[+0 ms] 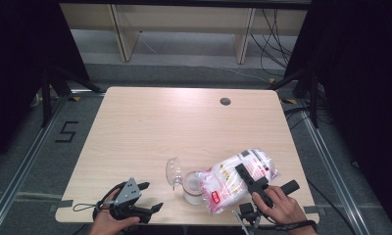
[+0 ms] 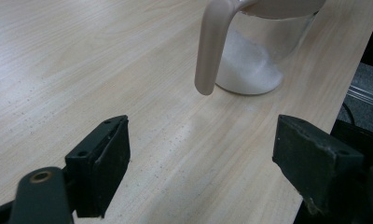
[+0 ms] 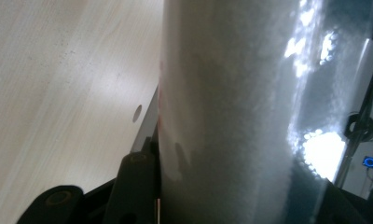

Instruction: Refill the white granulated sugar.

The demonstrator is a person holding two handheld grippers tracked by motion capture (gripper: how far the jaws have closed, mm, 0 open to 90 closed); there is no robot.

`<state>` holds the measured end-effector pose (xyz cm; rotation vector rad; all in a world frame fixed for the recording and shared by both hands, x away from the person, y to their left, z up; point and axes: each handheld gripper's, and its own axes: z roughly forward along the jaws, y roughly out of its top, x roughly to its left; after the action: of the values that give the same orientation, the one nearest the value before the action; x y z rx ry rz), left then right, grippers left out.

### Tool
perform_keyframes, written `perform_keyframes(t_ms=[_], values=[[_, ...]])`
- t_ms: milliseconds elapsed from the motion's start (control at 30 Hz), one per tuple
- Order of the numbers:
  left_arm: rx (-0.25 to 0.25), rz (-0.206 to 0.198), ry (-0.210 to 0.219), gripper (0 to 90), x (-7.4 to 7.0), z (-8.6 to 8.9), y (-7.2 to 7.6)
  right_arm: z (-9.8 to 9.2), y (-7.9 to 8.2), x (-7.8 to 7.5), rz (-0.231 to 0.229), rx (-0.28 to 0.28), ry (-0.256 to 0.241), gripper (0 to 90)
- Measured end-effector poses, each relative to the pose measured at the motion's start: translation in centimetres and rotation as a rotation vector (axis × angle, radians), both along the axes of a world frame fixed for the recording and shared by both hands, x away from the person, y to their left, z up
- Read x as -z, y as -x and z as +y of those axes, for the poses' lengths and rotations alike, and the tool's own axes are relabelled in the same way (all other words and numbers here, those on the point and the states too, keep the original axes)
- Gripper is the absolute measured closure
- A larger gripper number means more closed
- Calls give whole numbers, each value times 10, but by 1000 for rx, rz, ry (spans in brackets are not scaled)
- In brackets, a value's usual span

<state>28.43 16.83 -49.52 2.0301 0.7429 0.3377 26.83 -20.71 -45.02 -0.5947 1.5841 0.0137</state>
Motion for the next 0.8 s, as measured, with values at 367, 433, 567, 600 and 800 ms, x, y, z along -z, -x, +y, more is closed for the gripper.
perform_keyframes(t_ms=[367, 433, 567, 600, 800], values=[[0, 0, 0, 186, 0, 0, 0, 2, 5, -3, -11, 1, 38, 640], [5, -2, -10, 187, -1, 1, 0, 2, 6, -3, -26, -9, 51, 640], [4, -2, -10, 187, 0, 1, 0, 2, 7, -4, -28, -6, 42, 641], [4, -3, -7, 187, 0, 1, 0, 3, 8, -5, -26, 0, 56, 641], [3, -3, -14, 187, -1, 1, 0, 6, 9, -5, -25, -11, 78, 641]])
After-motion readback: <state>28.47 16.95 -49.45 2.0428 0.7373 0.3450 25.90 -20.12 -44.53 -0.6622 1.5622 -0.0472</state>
